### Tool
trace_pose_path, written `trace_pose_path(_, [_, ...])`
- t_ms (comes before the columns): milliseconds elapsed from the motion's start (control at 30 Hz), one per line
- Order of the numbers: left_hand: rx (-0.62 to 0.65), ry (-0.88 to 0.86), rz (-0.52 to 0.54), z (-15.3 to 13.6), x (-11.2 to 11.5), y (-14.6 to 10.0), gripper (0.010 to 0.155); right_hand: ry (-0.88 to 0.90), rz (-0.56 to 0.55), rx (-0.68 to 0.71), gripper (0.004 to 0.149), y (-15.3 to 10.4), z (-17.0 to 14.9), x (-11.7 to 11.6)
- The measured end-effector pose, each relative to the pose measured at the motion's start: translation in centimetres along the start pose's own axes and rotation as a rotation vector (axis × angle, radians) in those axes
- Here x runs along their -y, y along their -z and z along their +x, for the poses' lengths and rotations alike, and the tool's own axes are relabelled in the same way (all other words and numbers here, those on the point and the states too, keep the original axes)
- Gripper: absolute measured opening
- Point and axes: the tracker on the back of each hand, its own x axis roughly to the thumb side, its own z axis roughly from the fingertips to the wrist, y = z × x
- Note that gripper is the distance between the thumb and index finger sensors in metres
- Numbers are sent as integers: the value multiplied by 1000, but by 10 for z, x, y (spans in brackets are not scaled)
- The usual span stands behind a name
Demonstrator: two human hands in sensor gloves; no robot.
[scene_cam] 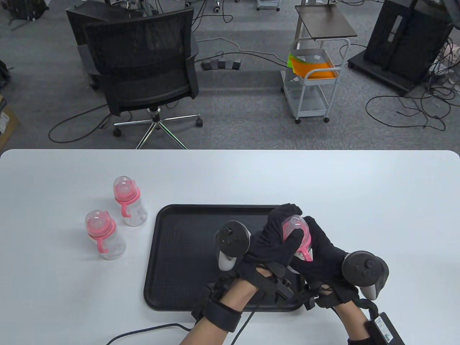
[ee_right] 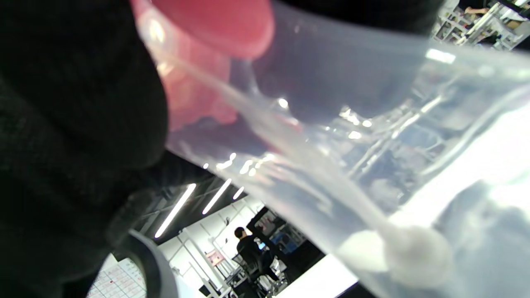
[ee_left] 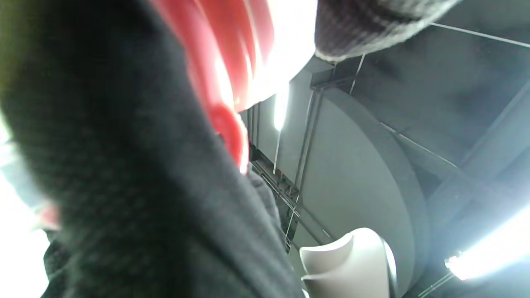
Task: Assemble baby bottles from components
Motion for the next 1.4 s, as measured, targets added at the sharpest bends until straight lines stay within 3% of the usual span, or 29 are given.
trace_pose_path(267, [-65,6,-23,-7,-7,5,72,22,46,-16,98,4,-10,-3])
trace_pose_path(300, [-38,-33,-43,-2,-9,6,72,4,-9,-3,97,4,-8,-2])
trace_pose_path(333, [-48,-12,-29,2,-10,6,71,-18,9,-13,98,6,-7,-2])
trace_pose_path(400, [-57,218,-46,16,-19,8,69,6,-14,-47,97,4,-9,0])
trace_pose_path(467, [-105,435,-60,28,-25,9,67,-69,38,-44,97,6,-14,2])
trace_pose_path(567, [-115,530,-103,34,-28,9,65,-82,72,-35,99,7,-16,1])
trace_pose_path(667, [-161,597,-146,35,-35,5,67,-135,40,-47,99,10,-20,2])
trace_pose_path(767, [-145,722,-23,36,-55,-9,80,-128,-7,-104,99,15,-32,10])
trace_pose_path(833, [-189,860,-23,35,-70,-18,83,-122,-39,-153,100,19,-42,16])
trace_pose_path(933, [-274,1221,-50,28,-92,-36,88,-71,-76,-253,99,27,-64,25])
trace_pose_path(1000, [-329,1315,-66,21,-104,-47,88,-77,-88,-300,99,31,-77,27])
trace_pose_path(1100, [-439,1312,-118,9,-123,-66,89,-76,-108,-375,100,39,-93,28])
trace_pose_path(1400, [-585,1305,-165,-19,-154,-97,96,-131,-98,-499,99,67,-121,26])
